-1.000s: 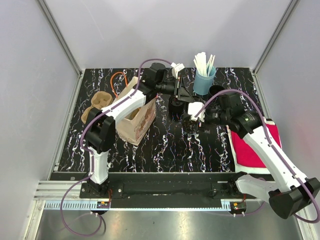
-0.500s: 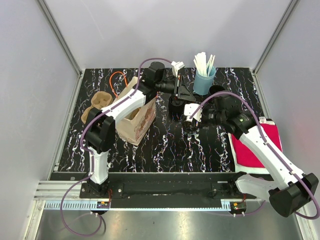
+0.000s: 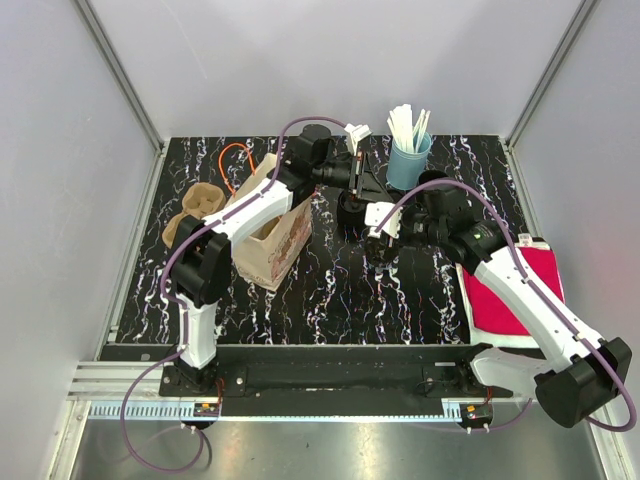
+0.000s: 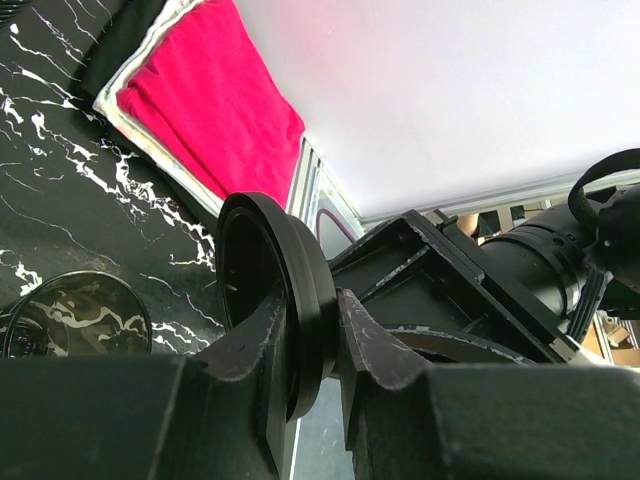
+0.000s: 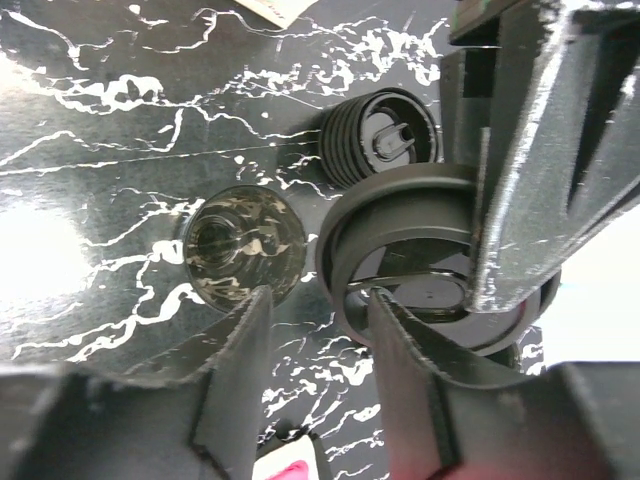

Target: Pack the takeout coffee

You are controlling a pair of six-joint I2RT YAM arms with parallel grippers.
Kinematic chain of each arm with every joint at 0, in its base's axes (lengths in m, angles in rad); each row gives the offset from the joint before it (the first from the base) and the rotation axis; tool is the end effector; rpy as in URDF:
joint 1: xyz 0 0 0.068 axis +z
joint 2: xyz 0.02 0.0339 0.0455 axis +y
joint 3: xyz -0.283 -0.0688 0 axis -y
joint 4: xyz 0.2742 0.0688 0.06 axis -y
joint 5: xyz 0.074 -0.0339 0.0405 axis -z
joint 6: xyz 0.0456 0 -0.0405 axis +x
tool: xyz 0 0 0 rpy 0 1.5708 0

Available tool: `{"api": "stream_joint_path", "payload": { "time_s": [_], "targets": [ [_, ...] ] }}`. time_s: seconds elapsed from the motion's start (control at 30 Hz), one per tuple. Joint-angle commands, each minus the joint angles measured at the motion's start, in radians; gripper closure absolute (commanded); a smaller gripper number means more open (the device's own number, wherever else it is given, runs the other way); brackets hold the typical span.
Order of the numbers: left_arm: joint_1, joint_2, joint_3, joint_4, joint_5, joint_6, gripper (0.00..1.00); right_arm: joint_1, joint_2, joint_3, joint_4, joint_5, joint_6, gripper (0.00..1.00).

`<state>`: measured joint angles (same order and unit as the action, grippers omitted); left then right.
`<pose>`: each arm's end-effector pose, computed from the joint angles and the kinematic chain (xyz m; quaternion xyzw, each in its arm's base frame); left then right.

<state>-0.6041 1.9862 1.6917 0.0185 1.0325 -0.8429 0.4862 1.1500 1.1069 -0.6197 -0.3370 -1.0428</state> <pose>0.3956 -0.3206 0.3237 0.2130 0.7242 -0.6423 0.1325 0.2345 0.1410 0.3479 -0.6663 0.5885 0.0261 0.4571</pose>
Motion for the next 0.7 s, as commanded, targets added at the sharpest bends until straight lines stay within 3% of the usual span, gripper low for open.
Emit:
{"api": "stream_joint_path", "payload": {
  "time_s": [0.0,0.33,0.67],
  "targets": [
    [-0.008,-0.032,-0.006,0.06,0.044,-0.021,0.94,0.008,0.002,0.039,0.081,0.042,0.009,0.58],
    [-0.008,-0.035,-0.015,0.104,0.061,-0.058,0.94,0.008,0.011,0.024,0.153,0.084,0.007,0.67],
    [-0.01,-0.036,-0.02,0.155,0.081,-0.096,0.94,0.008,0.005,-0.012,0.184,0.081,0.0,0.65]
  ]
}}
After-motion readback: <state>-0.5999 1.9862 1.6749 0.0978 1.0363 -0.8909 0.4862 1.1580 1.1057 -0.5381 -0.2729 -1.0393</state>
